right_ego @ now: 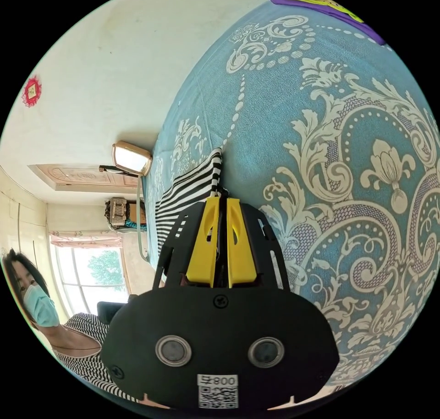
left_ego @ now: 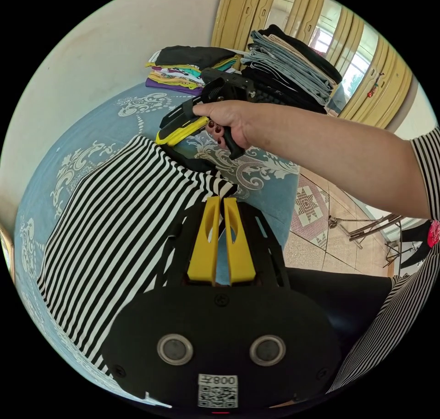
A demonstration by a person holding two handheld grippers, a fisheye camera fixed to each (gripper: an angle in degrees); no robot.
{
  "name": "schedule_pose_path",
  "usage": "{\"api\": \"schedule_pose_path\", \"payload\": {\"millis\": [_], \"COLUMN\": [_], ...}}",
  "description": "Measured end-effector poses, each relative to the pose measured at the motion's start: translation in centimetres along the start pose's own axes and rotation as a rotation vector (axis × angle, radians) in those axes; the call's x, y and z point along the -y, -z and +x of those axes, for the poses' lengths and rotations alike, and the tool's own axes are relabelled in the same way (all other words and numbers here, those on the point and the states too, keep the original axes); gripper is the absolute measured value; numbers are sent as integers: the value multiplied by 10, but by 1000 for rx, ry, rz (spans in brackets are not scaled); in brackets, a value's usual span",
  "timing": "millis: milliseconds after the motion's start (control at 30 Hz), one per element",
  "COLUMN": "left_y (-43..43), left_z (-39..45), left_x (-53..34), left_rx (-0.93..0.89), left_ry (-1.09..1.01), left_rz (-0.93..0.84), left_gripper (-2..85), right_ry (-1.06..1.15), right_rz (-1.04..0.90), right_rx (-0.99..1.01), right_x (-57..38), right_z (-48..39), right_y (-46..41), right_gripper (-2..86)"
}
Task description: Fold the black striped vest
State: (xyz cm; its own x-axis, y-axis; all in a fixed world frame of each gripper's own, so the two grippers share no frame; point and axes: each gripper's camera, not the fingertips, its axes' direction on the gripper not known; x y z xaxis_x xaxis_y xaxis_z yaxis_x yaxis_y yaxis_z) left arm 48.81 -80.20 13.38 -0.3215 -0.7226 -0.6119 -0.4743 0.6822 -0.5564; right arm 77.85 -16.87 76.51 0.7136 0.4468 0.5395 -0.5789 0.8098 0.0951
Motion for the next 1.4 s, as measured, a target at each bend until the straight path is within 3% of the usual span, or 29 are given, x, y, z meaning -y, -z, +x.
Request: {"api": "schedule_pose_path", "payload": {"millis": [567,933,1200,1400], "left_y": [17,42,109,171], "left_z": [-26,-49,-87,-139], "left_x": [-22,-49,-101,-185], "left_rx": [-47,-61,-94,-80], "left_ry": [32,56,180,401], "left_rz": [20,35,155,203], "left_gripper": [15,15,14,14], "right_ry": [9,27,135,238], "right_rz": [-29,-38,20,-6], "right_rx": [65,-73,101,244], "right_x": [11,14,1,-5], "right_z": [-52,-88,-142,-198], "right_y": [-26,-57,-77,-132], "right_gripper": [85,31,21,20]}}
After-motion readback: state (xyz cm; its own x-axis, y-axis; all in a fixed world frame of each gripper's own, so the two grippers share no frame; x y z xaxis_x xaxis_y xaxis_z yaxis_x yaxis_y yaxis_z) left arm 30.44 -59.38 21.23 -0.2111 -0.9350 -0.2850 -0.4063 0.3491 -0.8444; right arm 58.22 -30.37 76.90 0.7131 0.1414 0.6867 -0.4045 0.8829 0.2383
